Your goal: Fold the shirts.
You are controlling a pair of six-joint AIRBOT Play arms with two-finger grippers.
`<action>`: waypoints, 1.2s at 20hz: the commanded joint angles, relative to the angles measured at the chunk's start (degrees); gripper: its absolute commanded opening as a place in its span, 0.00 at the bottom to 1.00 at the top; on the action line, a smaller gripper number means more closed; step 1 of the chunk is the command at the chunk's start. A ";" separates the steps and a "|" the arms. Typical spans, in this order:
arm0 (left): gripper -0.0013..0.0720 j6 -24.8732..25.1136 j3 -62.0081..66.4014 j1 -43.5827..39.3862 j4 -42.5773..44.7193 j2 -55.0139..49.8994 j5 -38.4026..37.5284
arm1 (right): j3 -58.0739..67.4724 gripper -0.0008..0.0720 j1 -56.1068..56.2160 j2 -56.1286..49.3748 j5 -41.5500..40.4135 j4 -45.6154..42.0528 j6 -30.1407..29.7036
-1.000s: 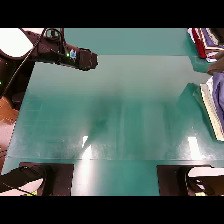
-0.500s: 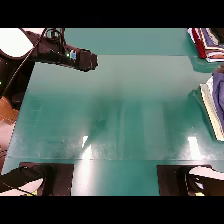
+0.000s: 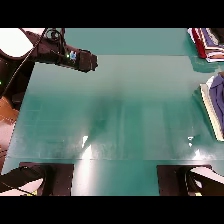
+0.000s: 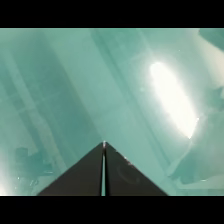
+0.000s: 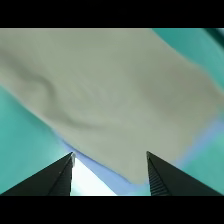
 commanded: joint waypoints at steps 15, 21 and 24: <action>0.06 -0.02 0.00 -0.02 -0.02 -0.04 2.23 | 4.98 0.56 49.33 1.57 -7.78 19.50 0.42; 0.06 -0.02 0.00 -0.02 0.00 -0.04 5.73 | 4.96 0.03 62.31 1.57 -11.06 19.52 -0.42; 0.06 -0.02 0.00 -0.02 0.00 -0.04 6.97 | 4.96 0.03 63.08 1.57 -10.84 19.52 -0.42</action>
